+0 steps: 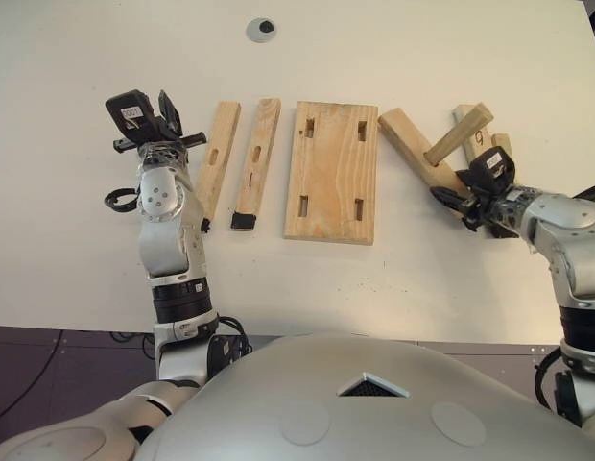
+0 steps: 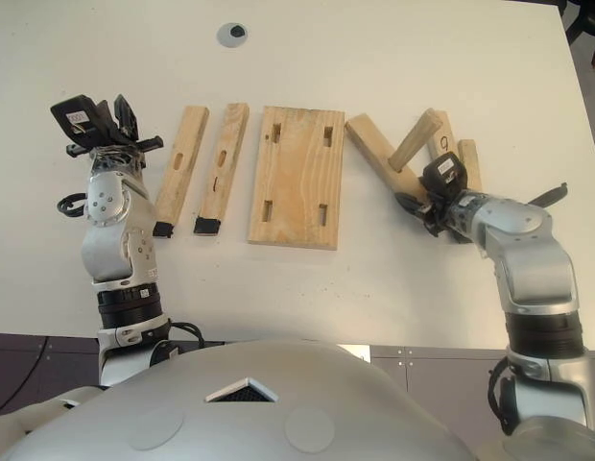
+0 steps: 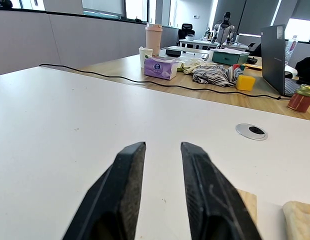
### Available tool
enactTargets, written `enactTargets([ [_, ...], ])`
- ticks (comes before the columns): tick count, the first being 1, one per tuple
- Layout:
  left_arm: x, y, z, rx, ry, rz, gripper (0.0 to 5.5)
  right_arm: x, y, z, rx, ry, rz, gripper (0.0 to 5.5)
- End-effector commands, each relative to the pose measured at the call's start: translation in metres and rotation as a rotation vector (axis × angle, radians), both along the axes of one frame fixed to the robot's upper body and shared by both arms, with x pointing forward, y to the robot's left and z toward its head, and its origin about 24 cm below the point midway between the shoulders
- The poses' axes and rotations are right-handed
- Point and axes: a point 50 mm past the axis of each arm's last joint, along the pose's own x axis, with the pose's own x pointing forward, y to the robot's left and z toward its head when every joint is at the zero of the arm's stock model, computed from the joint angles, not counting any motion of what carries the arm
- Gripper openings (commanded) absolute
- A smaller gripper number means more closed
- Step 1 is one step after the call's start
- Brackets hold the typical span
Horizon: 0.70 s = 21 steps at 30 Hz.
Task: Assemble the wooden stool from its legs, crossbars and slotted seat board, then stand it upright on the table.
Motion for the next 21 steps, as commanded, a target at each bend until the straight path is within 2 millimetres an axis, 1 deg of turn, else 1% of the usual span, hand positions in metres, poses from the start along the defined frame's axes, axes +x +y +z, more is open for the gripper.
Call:
enactTargets([
  [1,0.011,-0.017,0.024,0.004,-0.157,-0.154,1.27,0.033,0.018,0.046,0.124,-0.140,-0.010,2.06],
  [3,0.013,-0.030,0.034,-0.100,-0.233,-0.274,1.27,0.043,0.026,0.061,0.149,-0.136,0.042,2.06],
  [5,0.015,-0.041,0.041,-0.215,-0.281,-0.390,1.50,0.050,0.034,0.072,0.171,-0.120,0.096,2.06],
  [7,0.018,-0.053,0.049,-0.339,-0.313,-0.530,1.85,0.055,0.041,0.085,0.226,-0.088,0.157,2.06],
  [9,0.021,-0.065,0.055,-0.482,-0.337,-0.667,2.09,0.057,0.045,0.096,0.301,-0.043,0.199,2.06],
  [12,0.018,-0.079,0.066,-0.643,-0.347,-0.864,2.43,0.061,0.045,0.112,0.407,-0.014,0.225,2.06],
  [15,0.012,-0.088,0.073,-0.801,-0.317,-1.040,2.85,0.060,0.049,0.129,0.528,-0.013,0.270,2.06],
  [17,0.009,-0.090,0.080,-0.898,-0.303,-1.152,3.13,0.057,0.056,0.138,0.610,-0.014,0.307,2.06],
  [19,0.009,-0.091,0.086,-0.961,-0.287,-1.206,3.45,0.053,0.062,0.142,0.683,-0.006,0.350,2.06],
  [21,0.012,-0.091,0.089,-0.993,-0.271,-1.229,3.65,0.048,0.070,0.145,0.739,0.006,0.395,2.06],
])
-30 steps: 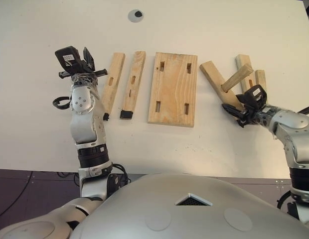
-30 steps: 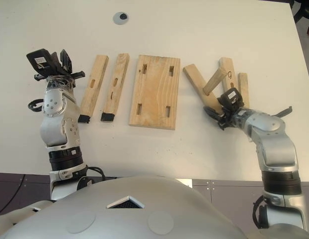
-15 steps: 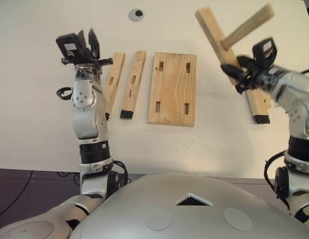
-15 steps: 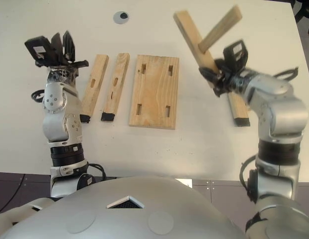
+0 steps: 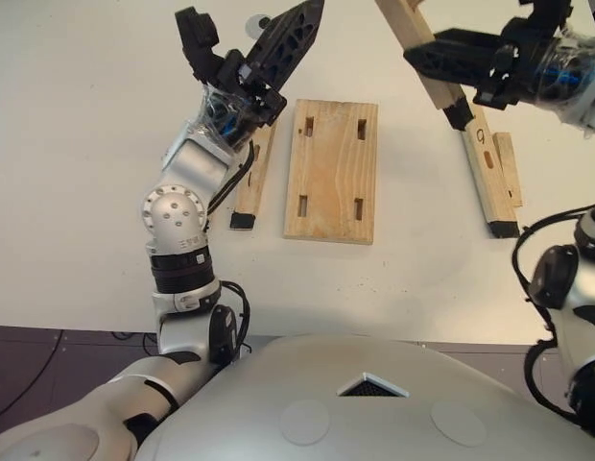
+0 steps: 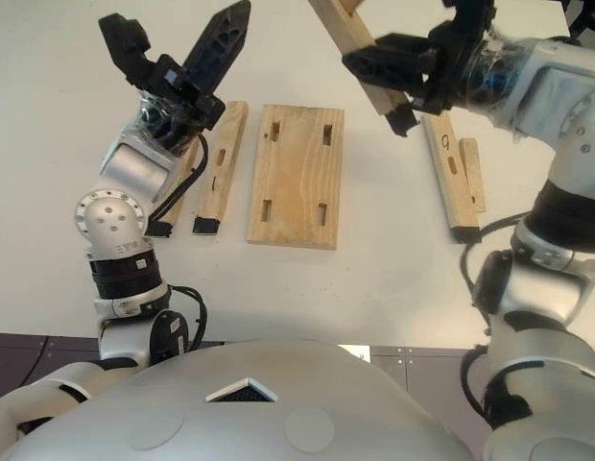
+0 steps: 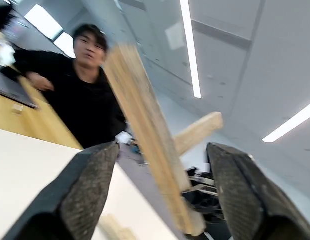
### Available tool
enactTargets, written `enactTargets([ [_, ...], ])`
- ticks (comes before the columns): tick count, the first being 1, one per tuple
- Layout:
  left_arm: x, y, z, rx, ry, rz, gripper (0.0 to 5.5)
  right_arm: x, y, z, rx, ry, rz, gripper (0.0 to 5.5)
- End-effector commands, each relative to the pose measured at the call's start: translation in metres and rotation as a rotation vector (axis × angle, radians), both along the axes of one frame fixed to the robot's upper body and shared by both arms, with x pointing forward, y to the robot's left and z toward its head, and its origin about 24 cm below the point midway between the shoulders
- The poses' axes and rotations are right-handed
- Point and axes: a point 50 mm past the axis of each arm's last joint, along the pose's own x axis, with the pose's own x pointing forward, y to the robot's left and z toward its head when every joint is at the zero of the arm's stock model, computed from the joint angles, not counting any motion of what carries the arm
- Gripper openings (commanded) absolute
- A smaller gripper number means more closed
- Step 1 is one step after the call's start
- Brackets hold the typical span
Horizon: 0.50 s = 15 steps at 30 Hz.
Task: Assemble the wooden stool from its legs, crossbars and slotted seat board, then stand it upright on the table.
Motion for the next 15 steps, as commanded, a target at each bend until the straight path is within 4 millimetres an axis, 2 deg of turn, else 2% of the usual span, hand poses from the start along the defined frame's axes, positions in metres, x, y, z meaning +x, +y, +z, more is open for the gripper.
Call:
enactTargets([
  [1,0.007,0.000,0.011,-0.039,0.012,-0.083,3.66,-0.009,0.016,0.012,0.112,-0.018,0.088,2.06],
  [7,0.012,0.003,0.025,-0.140,0.007,-0.204,3.66,-0.028,0.031,0.001,0.212,0.026,0.181,2.06],
  [11,0.013,0.012,0.033,-0.209,0.003,-0.227,3.66,-0.034,0.029,-0.001,0.230,0.047,0.222,2.06],
  [15,0.011,0.020,0.033,-0.186,-0.009,-0.251,2.93,-0.038,0.022,-0.008,0.221,0.082,0.240,2.06],
])
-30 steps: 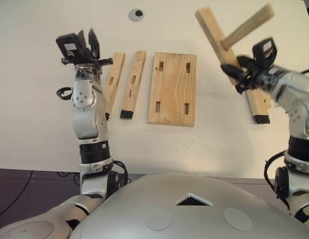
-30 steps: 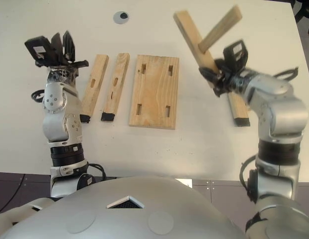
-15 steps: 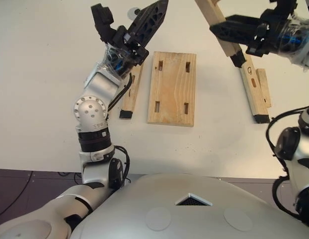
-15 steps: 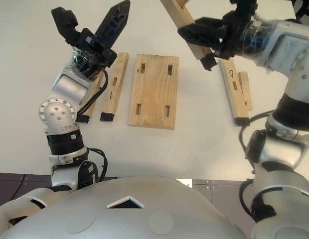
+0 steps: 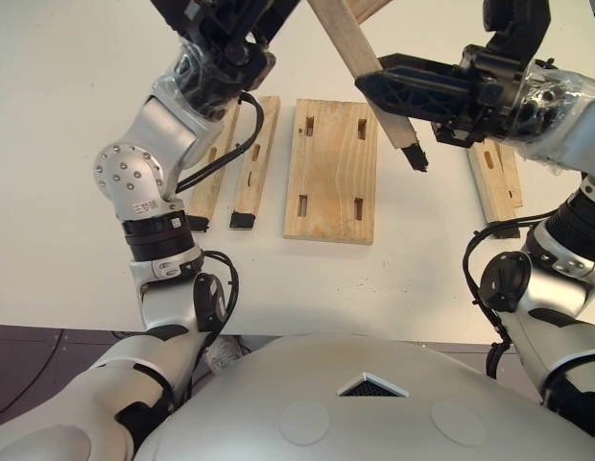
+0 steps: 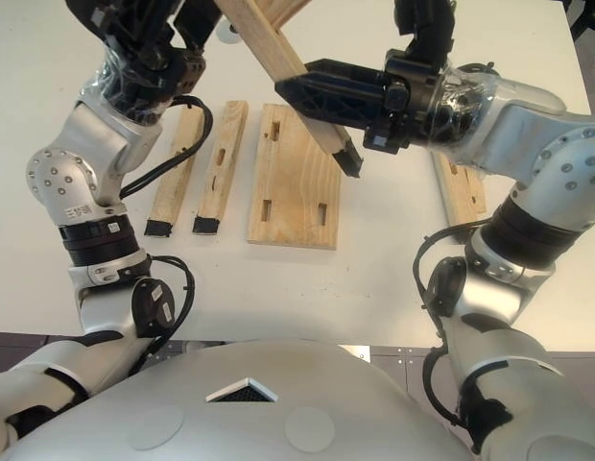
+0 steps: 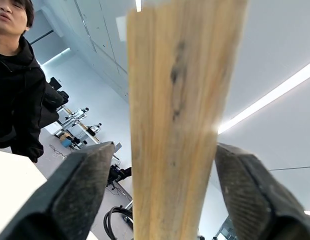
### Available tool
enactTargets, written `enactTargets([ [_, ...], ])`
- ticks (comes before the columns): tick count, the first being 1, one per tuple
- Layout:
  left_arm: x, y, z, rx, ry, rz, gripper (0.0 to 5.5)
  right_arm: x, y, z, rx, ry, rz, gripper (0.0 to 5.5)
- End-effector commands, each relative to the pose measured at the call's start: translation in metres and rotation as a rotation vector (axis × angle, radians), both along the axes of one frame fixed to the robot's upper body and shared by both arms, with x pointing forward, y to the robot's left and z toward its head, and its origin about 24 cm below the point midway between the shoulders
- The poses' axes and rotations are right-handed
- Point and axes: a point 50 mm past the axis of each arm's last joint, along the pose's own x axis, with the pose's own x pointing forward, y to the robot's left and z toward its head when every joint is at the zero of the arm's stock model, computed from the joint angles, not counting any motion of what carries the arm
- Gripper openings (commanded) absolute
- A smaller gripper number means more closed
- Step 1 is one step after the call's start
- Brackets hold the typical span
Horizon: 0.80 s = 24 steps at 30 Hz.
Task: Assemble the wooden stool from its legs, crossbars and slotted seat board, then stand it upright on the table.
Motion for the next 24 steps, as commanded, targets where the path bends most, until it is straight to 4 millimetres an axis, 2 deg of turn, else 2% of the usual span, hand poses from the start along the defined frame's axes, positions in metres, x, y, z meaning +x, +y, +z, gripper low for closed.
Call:
enactTargets([
  [1,-0.003,0.002,0.004,0.039,-0.031,-0.033,2.79,-0.004,-0.009,-0.002,-0.040,0.007,0.018,2.06],
  [6,-0.005,-0.001,0.002,0.056,-0.043,-0.031,2.05,-0.005,-0.014,-0.005,-0.072,0.011,0.017,2.05],
  [10,-0.006,0.003,0.002,0.039,-0.063,-0.009,2.01,-0.002,-0.012,-0.005,-0.081,-0.001,0.015,2.05],
  [11,-0.005,0.005,0.003,0.020,-0.061,0.004,2.01,0.001,-0.012,-0.006,-0.085,0.009,-0.008,2.42],
  [16,0.013,0.029,-0.002,-0.021,-0.012,0.195,2.01,0.004,-0.016,-0.014,-0.111,0.038,-0.053,3.23],
  [19,0.017,0.052,0.000,0.030,-0.021,0.295,2.01,0.005,-0.033,-0.027,-0.218,0.064,-0.127,3.66],
  [21,0.013,0.065,0.003,0.099,-0.055,0.339,2.01,0.025,-0.051,-0.037,-0.343,0.001,-0.333,3.36],
  [23,0.004,0.069,0.001,0.197,-0.094,0.343,2.01,0.060,-0.078,-0.039,-0.463,-0.110,-0.674,2.99],
  [24,0.000,0.069,-0.001,0.236,-0.108,0.337,2.01,0.071,-0.089,-0.038,-0.489,-0.145,-0.796,2.79],
])
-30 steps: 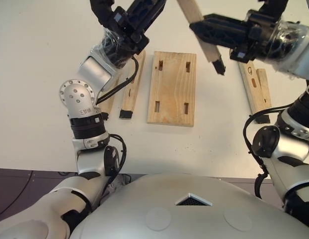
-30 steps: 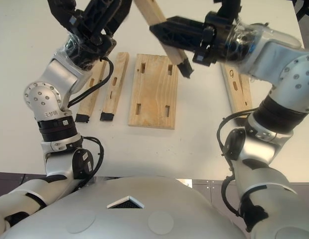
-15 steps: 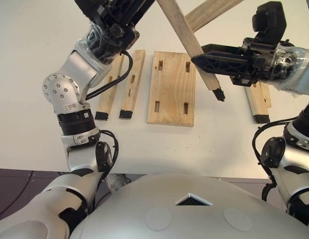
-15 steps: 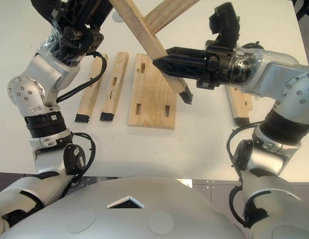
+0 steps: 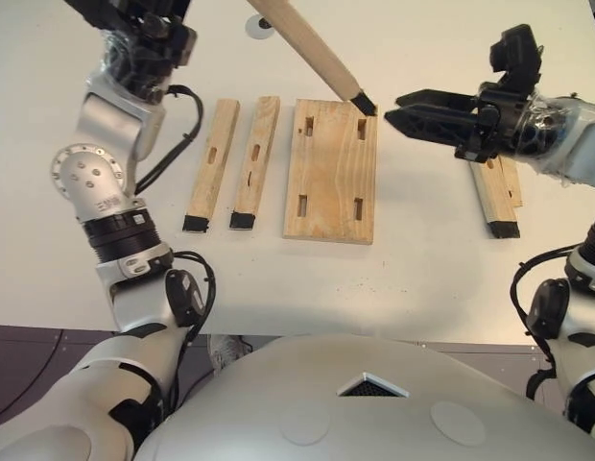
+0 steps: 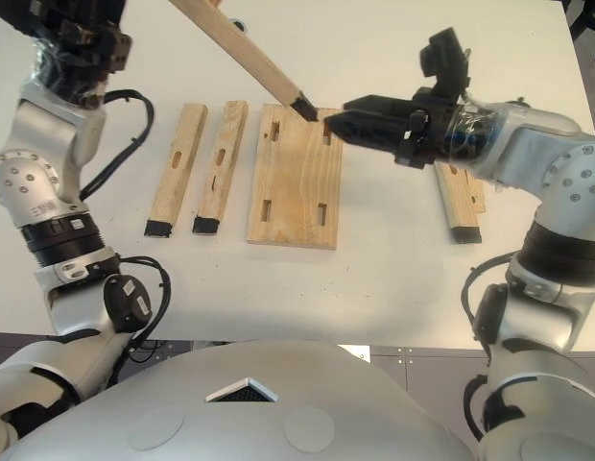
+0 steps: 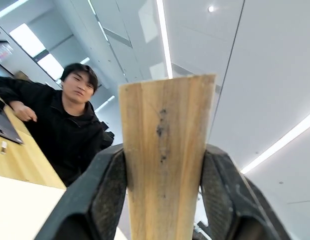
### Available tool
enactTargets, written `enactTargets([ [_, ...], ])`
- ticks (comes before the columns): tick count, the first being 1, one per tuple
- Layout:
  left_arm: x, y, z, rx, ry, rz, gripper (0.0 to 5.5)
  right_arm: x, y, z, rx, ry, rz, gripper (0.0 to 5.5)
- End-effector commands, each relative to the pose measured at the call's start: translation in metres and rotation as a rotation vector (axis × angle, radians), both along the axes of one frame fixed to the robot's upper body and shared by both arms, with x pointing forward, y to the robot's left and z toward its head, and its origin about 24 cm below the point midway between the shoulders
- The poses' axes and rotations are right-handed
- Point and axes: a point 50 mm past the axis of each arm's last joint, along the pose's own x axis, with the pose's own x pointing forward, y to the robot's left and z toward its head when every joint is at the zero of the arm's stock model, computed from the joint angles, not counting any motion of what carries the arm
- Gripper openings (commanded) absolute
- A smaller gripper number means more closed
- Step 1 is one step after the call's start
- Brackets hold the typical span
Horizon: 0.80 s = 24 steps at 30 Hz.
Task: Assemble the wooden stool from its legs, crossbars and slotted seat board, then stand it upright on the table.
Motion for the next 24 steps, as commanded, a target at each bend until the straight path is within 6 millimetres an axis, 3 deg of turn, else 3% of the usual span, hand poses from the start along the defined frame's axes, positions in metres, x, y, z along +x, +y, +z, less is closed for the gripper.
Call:
enactTargets([
  [1,-0.018,0.003,-0.003,0.197,-0.053,-0.005,2.01,0.053,-0.048,0.002,-0.218,-0.215,-0.517,2.62],
  [8,-0.039,-0.002,-0.026,0.409,-0.058,-0.057,2.01,0.072,-0.084,0.009,-0.260,-0.280,-0.699,1.40],
  [17,-0.038,0.015,-0.034,0.570,-0.046,-0.135,2.01,0.084,-0.080,0.014,-0.280,-0.306,-0.667,0.00],
  [21,-0.034,0.016,-0.046,0.587,-0.024,-0.153,2.01,0.083,-0.079,0.009,-0.278,-0.287,-0.656,0.00],
  [24,-0.031,0.014,-0.037,0.512,-0.059,-0.147,2.01,0.083,-0.078,0.005,-0.282,-0.269,-0.648,0.00],
])
